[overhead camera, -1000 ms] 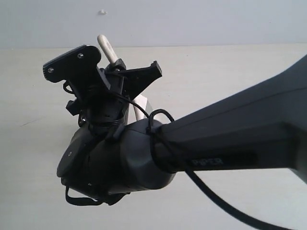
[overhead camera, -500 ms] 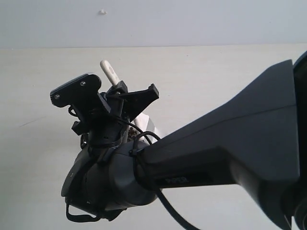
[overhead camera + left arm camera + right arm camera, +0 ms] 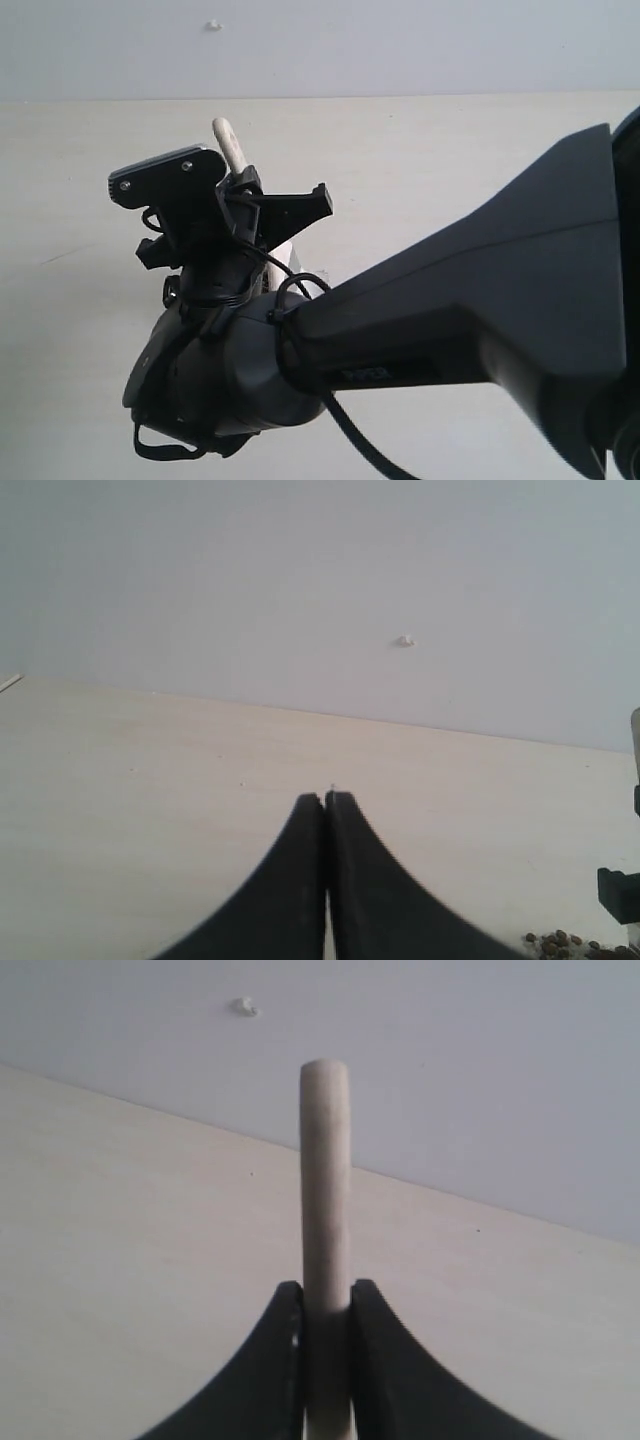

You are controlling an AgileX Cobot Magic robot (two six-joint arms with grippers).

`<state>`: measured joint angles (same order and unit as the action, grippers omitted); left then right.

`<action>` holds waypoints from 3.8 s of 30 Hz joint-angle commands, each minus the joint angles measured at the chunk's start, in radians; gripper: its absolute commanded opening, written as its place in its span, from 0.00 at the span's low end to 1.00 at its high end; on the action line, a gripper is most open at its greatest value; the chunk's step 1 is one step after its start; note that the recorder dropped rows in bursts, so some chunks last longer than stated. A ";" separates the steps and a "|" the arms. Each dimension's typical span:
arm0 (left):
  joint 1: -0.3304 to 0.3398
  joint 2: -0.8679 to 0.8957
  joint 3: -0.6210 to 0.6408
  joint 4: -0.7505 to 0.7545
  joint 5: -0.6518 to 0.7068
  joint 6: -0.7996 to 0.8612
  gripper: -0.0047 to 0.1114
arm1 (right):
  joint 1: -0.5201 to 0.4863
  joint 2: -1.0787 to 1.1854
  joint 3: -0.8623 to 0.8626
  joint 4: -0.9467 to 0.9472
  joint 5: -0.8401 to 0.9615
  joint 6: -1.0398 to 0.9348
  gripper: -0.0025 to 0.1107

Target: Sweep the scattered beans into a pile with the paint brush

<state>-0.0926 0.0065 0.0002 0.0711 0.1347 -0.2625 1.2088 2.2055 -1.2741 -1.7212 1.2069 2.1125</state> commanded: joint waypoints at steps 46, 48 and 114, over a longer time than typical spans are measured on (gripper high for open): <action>0.003 -0.006 0.000 -0.004 -0.001 0.001 0.04 | -0.140 -0.054 0.140 -0.023 -0.149 0.010 0.02; 0.003 -0.006 0.000 -0.004 -0.001 0.001 0.04 | -0.140 -0.054 0.127 -0.023 -0.189 0.010 0.02; 0.003 -0.006 0.000 -0.004 -0.001 0.001 0.04 | -0.012 -0.094 0.012 0.159 -0.164 -0.305 0.02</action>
<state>-0.0926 0.0065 0.0002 0.0711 0.1347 -0.2625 1.1968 2.1144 -1.2602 -1.5865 1.0314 1.7975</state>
